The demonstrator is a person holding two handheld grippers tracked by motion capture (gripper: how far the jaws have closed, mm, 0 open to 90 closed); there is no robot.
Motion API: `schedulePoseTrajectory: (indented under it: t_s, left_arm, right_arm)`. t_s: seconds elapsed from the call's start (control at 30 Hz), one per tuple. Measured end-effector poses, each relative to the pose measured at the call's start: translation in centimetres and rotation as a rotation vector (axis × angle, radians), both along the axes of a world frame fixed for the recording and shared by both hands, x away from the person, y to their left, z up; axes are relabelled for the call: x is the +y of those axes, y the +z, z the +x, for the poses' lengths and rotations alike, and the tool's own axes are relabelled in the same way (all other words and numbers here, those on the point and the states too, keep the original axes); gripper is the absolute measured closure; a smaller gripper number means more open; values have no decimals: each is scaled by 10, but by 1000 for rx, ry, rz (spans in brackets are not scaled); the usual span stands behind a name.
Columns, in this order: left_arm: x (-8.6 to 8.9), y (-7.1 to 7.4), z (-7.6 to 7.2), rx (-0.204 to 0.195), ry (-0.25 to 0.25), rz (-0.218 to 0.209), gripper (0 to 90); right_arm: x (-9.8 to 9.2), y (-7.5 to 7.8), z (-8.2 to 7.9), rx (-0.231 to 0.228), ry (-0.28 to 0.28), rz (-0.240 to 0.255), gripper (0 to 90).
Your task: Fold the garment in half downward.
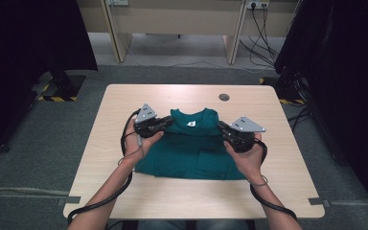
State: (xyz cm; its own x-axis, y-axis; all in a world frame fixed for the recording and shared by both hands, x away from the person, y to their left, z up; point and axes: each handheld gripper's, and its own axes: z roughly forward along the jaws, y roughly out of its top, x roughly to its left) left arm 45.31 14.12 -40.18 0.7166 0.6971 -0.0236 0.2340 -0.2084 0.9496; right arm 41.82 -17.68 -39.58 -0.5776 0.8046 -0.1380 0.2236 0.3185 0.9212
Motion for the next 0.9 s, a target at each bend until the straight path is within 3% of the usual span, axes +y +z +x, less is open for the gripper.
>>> schedulePoseTrajectory:
  t_s: [0.9]
  left_arm:
    - [-1,-22,-18,29,-20,32,843]
  right_arm:
    - [-5,-21,-20,33,28,-27,855]
